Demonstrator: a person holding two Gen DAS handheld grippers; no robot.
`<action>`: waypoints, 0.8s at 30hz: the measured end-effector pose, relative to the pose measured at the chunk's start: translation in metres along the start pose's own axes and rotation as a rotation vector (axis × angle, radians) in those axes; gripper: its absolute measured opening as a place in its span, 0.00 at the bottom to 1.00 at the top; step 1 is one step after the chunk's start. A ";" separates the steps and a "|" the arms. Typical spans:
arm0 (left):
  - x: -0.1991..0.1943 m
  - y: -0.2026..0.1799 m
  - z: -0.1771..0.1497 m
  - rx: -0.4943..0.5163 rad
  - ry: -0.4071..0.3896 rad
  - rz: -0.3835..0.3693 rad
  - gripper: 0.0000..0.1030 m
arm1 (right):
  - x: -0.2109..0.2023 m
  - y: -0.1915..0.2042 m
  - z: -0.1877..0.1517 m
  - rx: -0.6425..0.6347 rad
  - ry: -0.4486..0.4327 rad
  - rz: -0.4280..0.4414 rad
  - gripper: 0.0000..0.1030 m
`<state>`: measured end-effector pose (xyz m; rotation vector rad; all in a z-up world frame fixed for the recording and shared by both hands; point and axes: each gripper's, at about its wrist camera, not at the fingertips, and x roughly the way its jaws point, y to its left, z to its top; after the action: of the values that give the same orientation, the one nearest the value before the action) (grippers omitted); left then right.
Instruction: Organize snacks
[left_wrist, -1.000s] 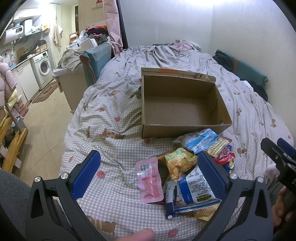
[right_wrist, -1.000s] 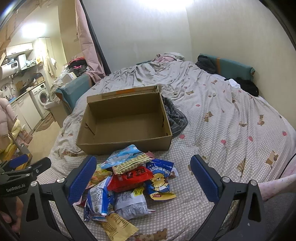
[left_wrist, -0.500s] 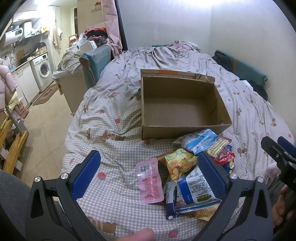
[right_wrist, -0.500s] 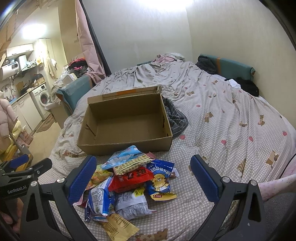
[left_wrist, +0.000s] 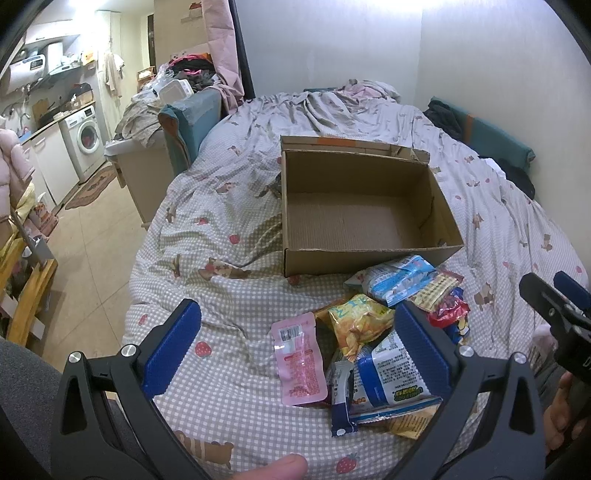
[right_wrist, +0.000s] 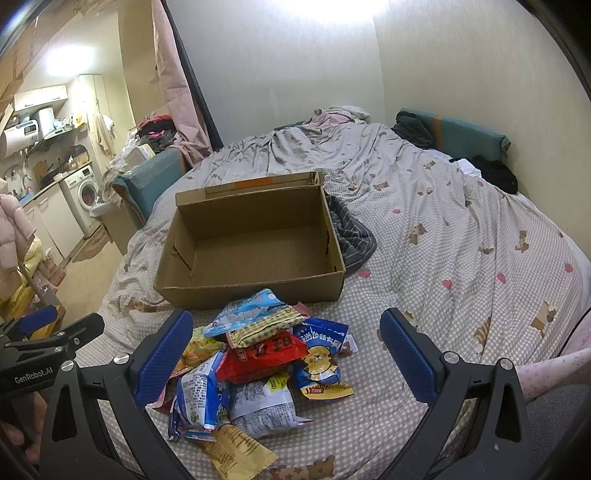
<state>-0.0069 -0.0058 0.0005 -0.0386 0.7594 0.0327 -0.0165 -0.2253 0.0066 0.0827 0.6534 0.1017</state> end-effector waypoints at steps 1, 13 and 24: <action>0.000 0.000 0.000 0.002 -0.002 -0.001 1.00 | 0.000 0.001 0.000 -0.002 0.002 0.000 1.00; 0.002 0.001 0.001 -0.001 0.006 0.000 1.00 | 0.003 0.000 -0.002 -0.002 0.007 0.002 1.00; 0.009 0.007 0.004 -0.012 0.048 0.029 1.00 | 0.003 -0.002 -0.005 0.003 0.004 -0.008 1.00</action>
<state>0.0022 0.0012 -0.0034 -0.0398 0.8081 0.0640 -0.0171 -0.2272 0.0008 0.0828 0.6579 0.0930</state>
